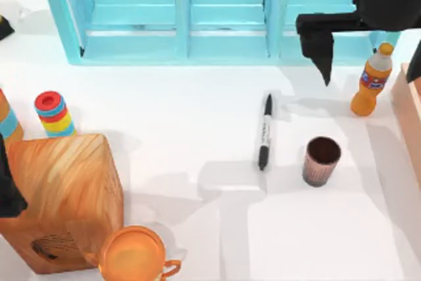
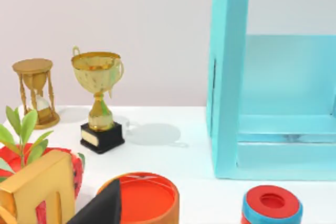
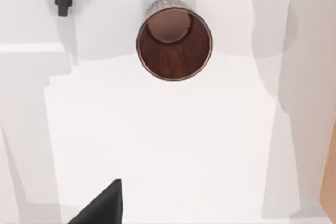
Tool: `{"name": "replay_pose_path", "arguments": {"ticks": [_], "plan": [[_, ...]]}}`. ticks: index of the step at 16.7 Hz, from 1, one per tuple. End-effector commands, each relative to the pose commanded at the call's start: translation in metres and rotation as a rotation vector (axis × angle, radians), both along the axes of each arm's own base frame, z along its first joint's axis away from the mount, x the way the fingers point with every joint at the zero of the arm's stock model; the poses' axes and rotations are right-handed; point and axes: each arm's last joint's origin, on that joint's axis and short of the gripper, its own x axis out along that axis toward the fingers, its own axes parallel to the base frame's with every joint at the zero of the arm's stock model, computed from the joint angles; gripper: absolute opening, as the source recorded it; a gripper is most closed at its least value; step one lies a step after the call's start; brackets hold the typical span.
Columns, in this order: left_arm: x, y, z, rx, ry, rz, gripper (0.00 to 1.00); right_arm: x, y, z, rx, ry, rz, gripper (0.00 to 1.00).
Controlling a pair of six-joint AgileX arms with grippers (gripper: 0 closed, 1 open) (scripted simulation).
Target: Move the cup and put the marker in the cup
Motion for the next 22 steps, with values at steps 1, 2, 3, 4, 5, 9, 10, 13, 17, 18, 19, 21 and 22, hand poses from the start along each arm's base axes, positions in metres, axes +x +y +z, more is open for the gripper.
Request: {"name": "replay_pose_path", "arguments": {"ticks": [1,2,3,4,5,9,10,13,17,18,19,21,22], "plan": [[0.0,0.0,0.0,0.0,0.0,0.0,1.0,0.0,0.0,0.0,0.0,0.0,0.0,1.0],[0.0,0.0,0.0,0.0,0.0,0.0,1.0,-0.001,0.002,-0.001,0.0,0.0,0.005,1.0],[0.0,0.0,0.0,0.0,0.0,0.0,1.0,0.0,0.002,-0.001,-0.001,0.0,0.004,1.0],[0.0,0.0,0.0,0.0,0.0,0.0,1.0,0.002,0.004,-0.002,-0.004,0.002,0.002,1.0],[0.0,0.0,0.0,0.0,0.0,0.0,1.0,0.005,0.009,-0.005,-0.01,0.004,-0.002,1.0],[0.0,0.0,0.0,0.0,0.0,0.0,1.0,0.032,0.043,-0.031,-0.049,0.017,-0.034,1.0],[0.0,0.0,0.0,0.0,0.0,0.0,1.0,0.041,0.054,-0.043,-0.06,0.02,-0.046,1.0],[0.0,0.0,0.0,0.0,0.0,0.0,1.0,0.064,0.087,-0.087,-0.093,0.024,-0.088,1.0],[0.0,0.0,0.0,0.0,0.0,0.0,1.0,0.075,0.115,-0.134,-0.126,0.012,-0.137,1.0],[0.0,0.0,0.0,0.0,0.0,0.0,1.0,0.075,0.119,-0.14,-0.131,0.008,-0.145,1.0],[0.0,0.0,0.0,0.0,0.0,0.0,1.0,0.075,0.121,-0.144,-0.135,0.005,-0.15,1.0],[0.0,0.0,0.0,0.0,0.0,0.0,1.0,0.075,0.122,-0.145,-0.136,0.004,-0.152,1.0],[0.0,0.0,0.0,0.0,0.0,0.0,1.0,0.075,0.122,-0.145,-0.136,0.004,-0.152,1.0]]}}
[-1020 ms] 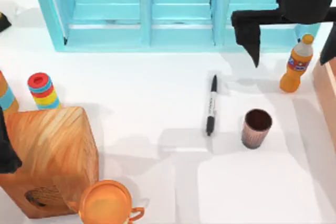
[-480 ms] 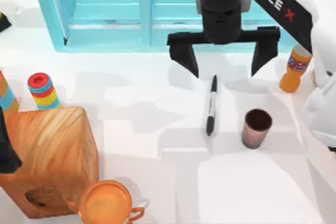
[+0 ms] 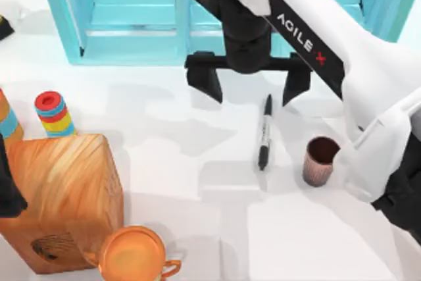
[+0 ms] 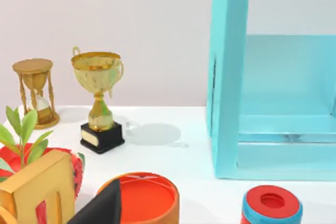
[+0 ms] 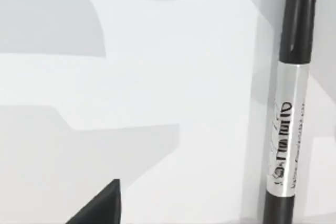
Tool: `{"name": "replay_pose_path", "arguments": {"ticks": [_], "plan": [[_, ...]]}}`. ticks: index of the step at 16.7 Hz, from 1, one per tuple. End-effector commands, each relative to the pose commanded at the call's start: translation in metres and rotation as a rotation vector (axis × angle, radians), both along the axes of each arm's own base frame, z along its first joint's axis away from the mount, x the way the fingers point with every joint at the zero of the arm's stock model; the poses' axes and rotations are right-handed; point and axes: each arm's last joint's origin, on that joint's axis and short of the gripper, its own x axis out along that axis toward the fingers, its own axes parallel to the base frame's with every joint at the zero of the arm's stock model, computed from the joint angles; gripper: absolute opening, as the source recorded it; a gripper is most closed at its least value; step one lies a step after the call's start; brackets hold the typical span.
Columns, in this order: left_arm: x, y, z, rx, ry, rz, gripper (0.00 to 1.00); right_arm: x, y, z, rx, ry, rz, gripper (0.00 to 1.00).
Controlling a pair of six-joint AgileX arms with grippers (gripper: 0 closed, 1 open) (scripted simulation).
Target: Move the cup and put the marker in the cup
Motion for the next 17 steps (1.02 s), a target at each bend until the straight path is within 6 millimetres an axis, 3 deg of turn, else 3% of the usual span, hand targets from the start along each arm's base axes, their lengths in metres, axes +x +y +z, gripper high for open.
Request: {"name": "replay_pose_path", "arguments": {"ticks": [2,7,17], "plan": [[0.0,0.0,0.0,0.0,0.0,0.0,1.0,0.007,0.004,-0.003,0.06,-0.07,-0.001,1.0],[0.0,0.0,0.0,0.0,0.0,0.0,1.0,0.009,0.004,-0.028,0.004,-0.002,0.0,1.0],[0.0,0.0,0.0,0.0,0.0,0.0,1.0,0.013,0.0,-0.056,-0.001,0.001,0.0,1.0]]}}
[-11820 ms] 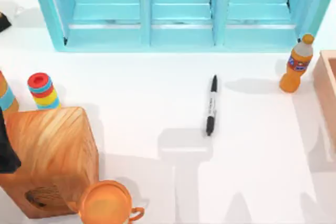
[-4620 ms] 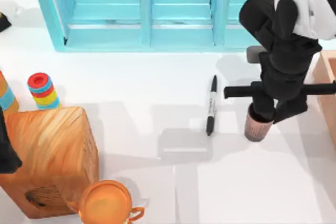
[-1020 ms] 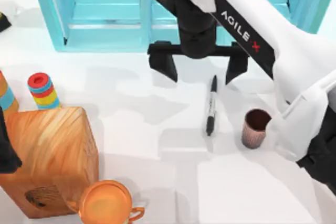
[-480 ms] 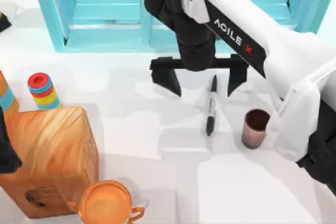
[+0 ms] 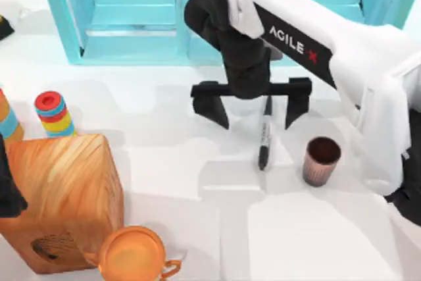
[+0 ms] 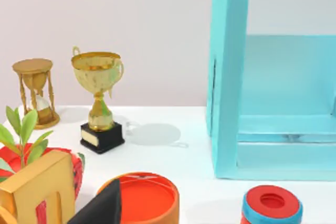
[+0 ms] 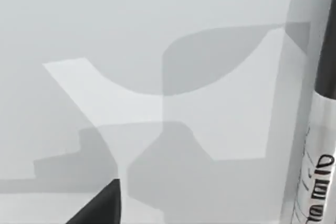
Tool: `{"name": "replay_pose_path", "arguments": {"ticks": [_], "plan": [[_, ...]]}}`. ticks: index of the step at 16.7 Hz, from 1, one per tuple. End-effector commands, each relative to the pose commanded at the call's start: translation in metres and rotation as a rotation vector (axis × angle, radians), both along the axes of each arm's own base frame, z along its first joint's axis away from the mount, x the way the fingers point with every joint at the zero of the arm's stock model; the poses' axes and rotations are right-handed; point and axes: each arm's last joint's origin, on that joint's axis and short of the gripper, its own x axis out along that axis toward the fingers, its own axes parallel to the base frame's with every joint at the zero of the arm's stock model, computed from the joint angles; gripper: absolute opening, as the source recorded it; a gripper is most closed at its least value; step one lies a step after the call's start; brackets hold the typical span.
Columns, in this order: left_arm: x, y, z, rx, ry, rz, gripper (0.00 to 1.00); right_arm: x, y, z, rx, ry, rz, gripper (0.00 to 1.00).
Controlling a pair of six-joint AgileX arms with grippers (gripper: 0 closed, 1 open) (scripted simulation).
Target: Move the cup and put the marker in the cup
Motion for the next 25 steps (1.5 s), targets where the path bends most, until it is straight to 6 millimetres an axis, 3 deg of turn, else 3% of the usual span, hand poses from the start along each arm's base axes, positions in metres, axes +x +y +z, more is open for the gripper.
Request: {"name": "replay_pose_path", "arguments": {"ticks": [11,20,25], "plan": [[0.0,0.0,0.0,0.0,0.0,0.0,1.0,-0.012,-0.015,-0.036,0.0,0.0,0.0,1.0],[0.0,0.0,0.0,0.0,0.0,0.0,1.0,-0.016,-0.018,-0.041,0.0,0.0,0.0,1.0],[0.0,0.0,0.0,0.0,0.0,0.0,1.0,-0.016,-0.018,-0.041,0.0,0.0,0.0,0.62]]}}
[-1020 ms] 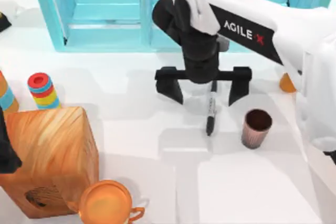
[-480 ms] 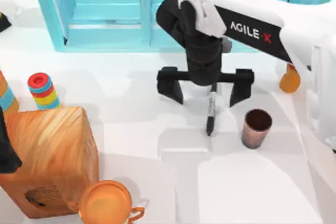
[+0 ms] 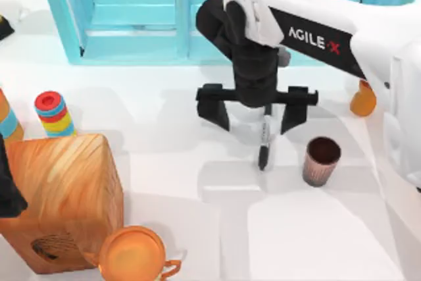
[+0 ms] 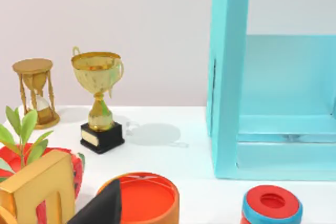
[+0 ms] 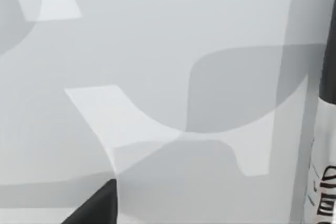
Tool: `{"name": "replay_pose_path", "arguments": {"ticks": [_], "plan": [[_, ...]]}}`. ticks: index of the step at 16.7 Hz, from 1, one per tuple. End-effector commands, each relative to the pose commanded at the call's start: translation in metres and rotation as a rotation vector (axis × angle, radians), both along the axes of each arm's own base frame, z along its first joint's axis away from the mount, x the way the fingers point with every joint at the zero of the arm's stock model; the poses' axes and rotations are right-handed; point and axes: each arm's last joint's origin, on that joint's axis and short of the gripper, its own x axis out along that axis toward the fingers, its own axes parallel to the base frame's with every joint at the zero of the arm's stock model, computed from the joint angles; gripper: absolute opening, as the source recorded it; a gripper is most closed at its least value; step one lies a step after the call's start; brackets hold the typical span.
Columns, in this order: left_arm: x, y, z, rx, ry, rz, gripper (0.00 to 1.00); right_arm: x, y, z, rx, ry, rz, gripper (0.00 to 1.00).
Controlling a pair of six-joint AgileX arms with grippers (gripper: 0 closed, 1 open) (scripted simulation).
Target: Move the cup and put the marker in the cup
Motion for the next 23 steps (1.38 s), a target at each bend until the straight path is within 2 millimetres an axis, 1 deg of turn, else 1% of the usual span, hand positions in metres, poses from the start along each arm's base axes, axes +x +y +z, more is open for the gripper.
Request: {"name": "replay_pose_path", "arguments": {"ticks": [8,9,16,17,18,20,23], "plan": [[0.0,0.0,0.0,0.0,0.0,0.0,1.0,0.0,0.0,0.0,0.0,0.0,0.0,0.02],[0.0,0.0,0.0,0.0,0.0,0.0,1.0,0.0,0.0,0.0,0.0,0.0,0.0,0.0],[0.0,0.0,0.0,0.0,0.0,0.0,1.0,0.0,0.0,0.0,0.0,0.0,0.0,0.0],[0.0,0.0,0.0,0.0,0.0,0.0,1.0,0.002,0.008,0.032,0.081,-0.066,-0.019,0.0],[0.0,0.0,0.0,0.0,0.0,0.0,1.0,0.002,0.008,0.032,0.081,-0.066,-0.019,0.0],[0.0,0.0,0.0,0.0,0.0,0.0,1.0,-0.005,0.01,0.041,0.081,-0.066,-0.019,0.0],[0.0,0.0,0.0,0.0,0.0,0.0,1.0,-0.026,0.013,0.066,0.082,-0.067,-0.018,0.0]]}}
